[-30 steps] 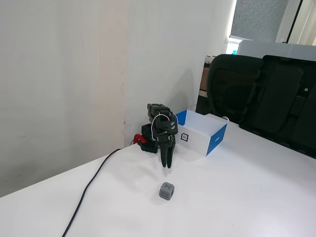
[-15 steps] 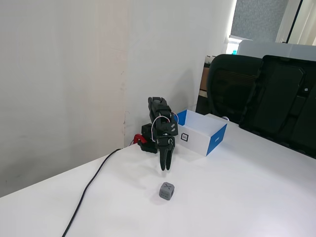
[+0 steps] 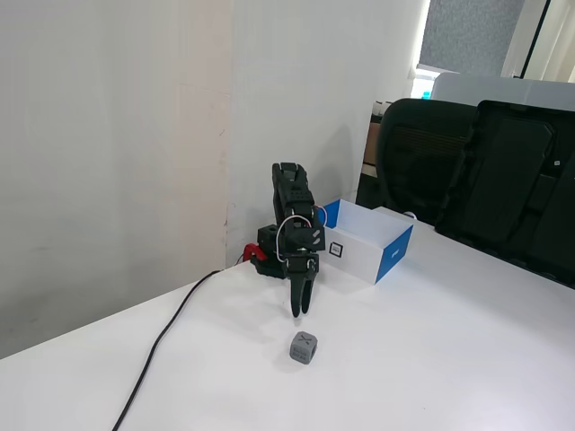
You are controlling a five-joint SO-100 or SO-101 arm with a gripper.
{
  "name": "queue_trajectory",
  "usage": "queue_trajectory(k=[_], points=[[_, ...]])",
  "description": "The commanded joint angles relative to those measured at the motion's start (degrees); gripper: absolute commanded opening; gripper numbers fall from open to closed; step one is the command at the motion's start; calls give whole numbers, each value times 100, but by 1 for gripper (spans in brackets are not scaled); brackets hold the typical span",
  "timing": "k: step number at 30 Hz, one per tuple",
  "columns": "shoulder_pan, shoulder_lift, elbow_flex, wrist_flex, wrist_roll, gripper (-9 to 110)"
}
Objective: Grasp the gray block and put it in the box.
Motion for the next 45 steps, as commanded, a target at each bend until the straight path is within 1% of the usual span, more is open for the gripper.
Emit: queue_trajectory(k=[1, 8, 28, 40, 45], points=[[-62, -246, -633, -176, 62, 26], [-70, -1503, -1415, -211, 141, 25], [-105, -1934, -2197, 97, 360, 29], [-220, -3217, -3278, 211, 536, 30], [-264, -3419, -3463, 220, 554, 32]])
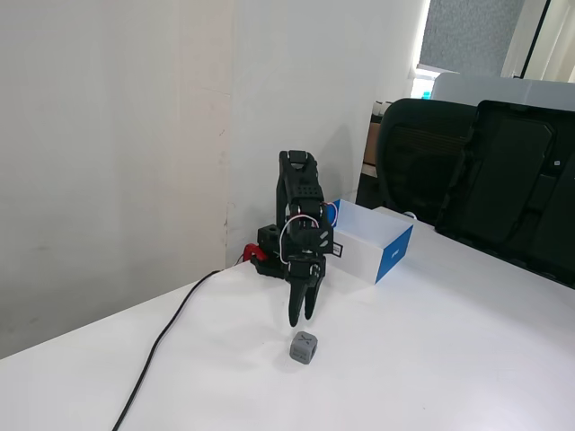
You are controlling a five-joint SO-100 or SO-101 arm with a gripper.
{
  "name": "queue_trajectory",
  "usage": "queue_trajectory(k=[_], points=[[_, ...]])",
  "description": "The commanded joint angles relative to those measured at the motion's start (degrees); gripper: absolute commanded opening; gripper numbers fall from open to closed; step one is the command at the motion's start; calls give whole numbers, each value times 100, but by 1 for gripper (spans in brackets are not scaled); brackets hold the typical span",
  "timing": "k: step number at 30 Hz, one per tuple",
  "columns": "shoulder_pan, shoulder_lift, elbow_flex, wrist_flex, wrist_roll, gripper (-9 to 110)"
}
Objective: Grasp the gray block and put it in the box.
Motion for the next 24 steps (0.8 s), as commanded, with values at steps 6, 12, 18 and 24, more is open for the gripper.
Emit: queue_trajectory(k=[6, 12, 18, 24], points=[[-97, -220, -677, 9, 114, 34], [-105, -571, -940, 9, 132, 34], [-79, -896, -1213, 79, 132, 34], [-9, -1187, -1424, 132, 141, 34]])
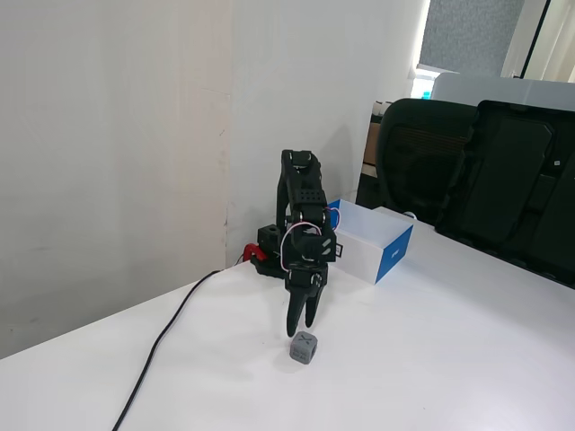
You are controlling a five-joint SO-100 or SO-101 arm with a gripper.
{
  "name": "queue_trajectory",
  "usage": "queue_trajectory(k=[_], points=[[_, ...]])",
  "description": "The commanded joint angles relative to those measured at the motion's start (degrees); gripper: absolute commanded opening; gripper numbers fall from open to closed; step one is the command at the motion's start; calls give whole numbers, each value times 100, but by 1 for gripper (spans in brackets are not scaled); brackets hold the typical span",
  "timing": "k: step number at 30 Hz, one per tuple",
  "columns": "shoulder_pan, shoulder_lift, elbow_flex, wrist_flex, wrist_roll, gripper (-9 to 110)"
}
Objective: Grasp the gray block and put it in the box.
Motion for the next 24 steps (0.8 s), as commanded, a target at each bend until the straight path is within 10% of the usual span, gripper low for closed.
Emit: queue_trajectory(k=[1, 24], points=[[35, -62, -527, 26, 70, 34], [237, -1072, -1477, 325, 70, 33]])
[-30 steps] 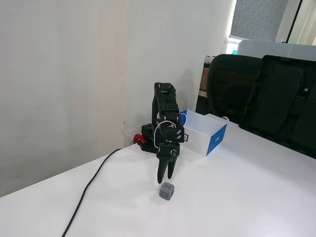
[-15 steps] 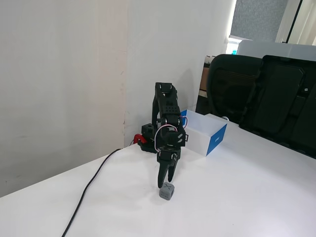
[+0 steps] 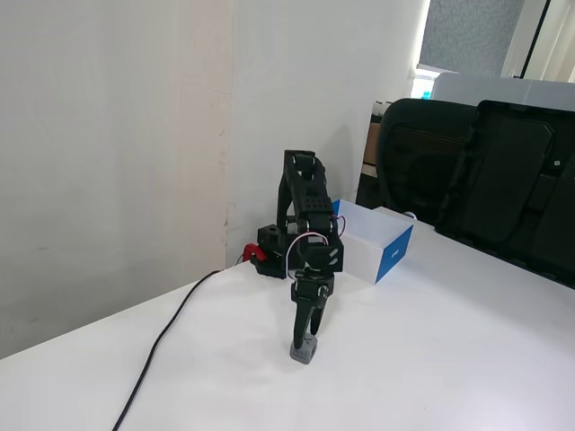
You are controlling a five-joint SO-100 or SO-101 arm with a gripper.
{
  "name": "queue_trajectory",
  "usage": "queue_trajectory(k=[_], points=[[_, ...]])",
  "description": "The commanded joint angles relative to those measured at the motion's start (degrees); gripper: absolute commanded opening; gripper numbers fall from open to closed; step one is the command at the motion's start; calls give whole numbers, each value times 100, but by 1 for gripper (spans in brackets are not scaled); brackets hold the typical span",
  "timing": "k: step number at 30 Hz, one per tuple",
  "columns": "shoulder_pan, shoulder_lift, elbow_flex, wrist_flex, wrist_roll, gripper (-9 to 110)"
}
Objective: Grasp the gray block and put it in the box.
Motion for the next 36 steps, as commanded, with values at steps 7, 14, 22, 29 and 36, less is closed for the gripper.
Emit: queue_trajectory(k=[7, 14, 22, 29, 36], points=[[53, -193, -703, 158, 70, 32], [44, -272, -765, 220, 62, 24], [-9, -396, -879, 299, 0, 13], [9, -387, -888, 369, -18, 0], [18, -70, -853, 571, -18, 0]])
